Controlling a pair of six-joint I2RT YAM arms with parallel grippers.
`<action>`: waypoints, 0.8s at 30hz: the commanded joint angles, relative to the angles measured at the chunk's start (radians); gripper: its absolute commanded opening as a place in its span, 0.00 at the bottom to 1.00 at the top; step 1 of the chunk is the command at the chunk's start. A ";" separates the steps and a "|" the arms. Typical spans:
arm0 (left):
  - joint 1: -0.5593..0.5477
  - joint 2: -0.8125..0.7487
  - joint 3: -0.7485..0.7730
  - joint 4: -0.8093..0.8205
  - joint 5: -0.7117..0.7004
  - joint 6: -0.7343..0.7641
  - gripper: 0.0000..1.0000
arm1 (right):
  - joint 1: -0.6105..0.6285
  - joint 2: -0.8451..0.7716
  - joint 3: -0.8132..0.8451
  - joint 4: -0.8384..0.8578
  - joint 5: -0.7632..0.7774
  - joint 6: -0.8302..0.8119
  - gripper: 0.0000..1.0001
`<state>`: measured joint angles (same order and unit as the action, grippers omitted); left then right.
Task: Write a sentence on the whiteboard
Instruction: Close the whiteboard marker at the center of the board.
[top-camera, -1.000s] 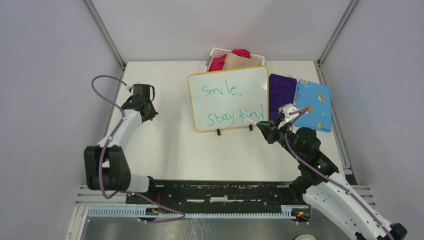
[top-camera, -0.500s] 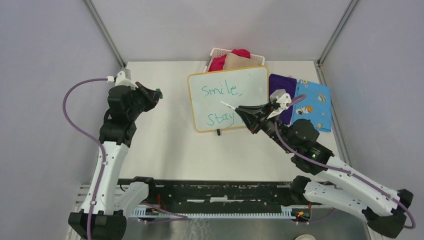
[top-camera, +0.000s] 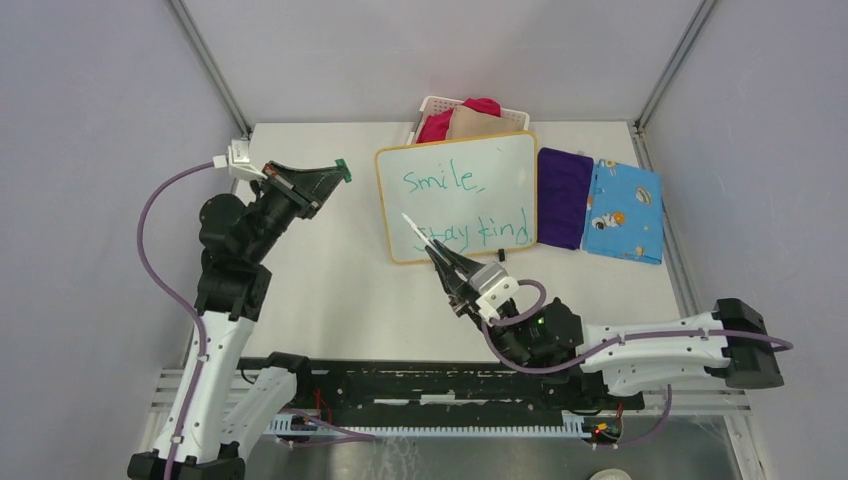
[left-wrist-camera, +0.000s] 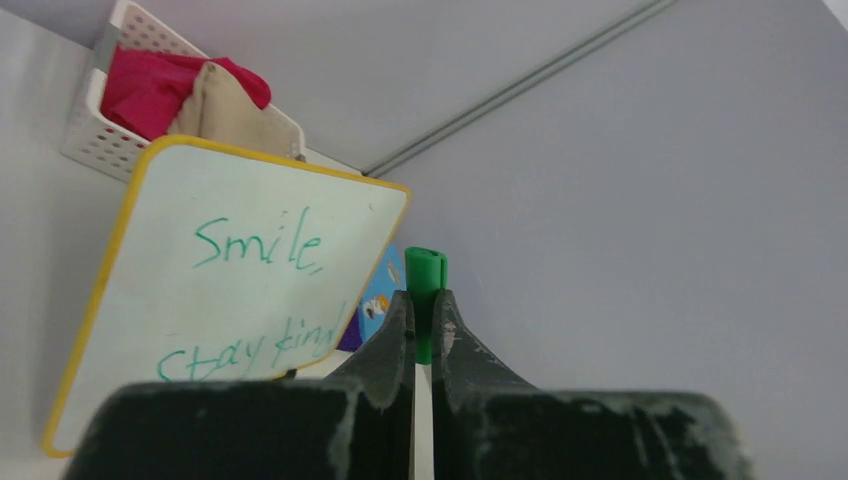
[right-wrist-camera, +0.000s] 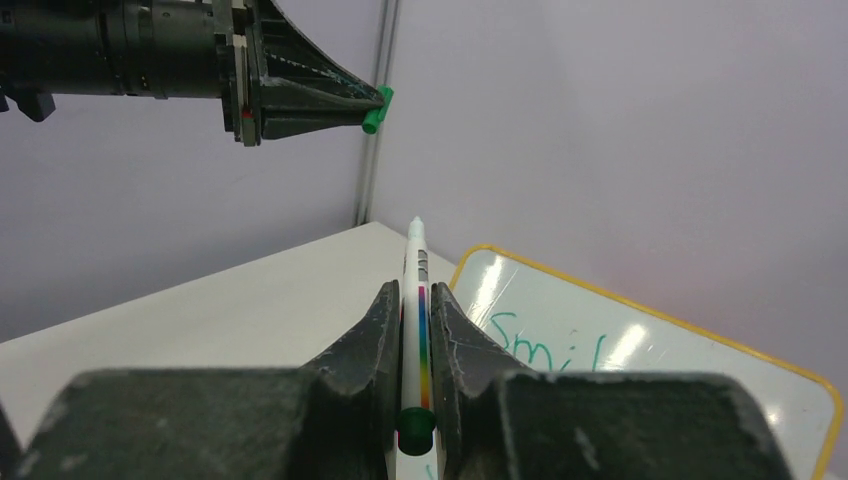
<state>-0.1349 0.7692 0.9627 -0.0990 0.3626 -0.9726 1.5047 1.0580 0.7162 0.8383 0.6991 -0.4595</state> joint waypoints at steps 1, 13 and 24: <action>-0.084 0.004 0.000 0.172 -0.014 -0.183 0.02 | 0.040 0.087 -0.037 0.459 0.030 -0.290 0.00; -0.192 -0.060 0.038 0.048 -0.176 -0.241 0.02 | 0.069 0.263 0.025 0.690 -0.059 -0.434 0.00; -0.229 -0.094 0.034 0.024 -0.192 -0.255 0.02 | 0.069 0.361 0.144 0.652 -0.060 -0.395 0.00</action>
<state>-0.3519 0.6861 0.9565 -0.0772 0.1837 -1.1915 1.5673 1.4017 0.7902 1.4429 0.6521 -0.8642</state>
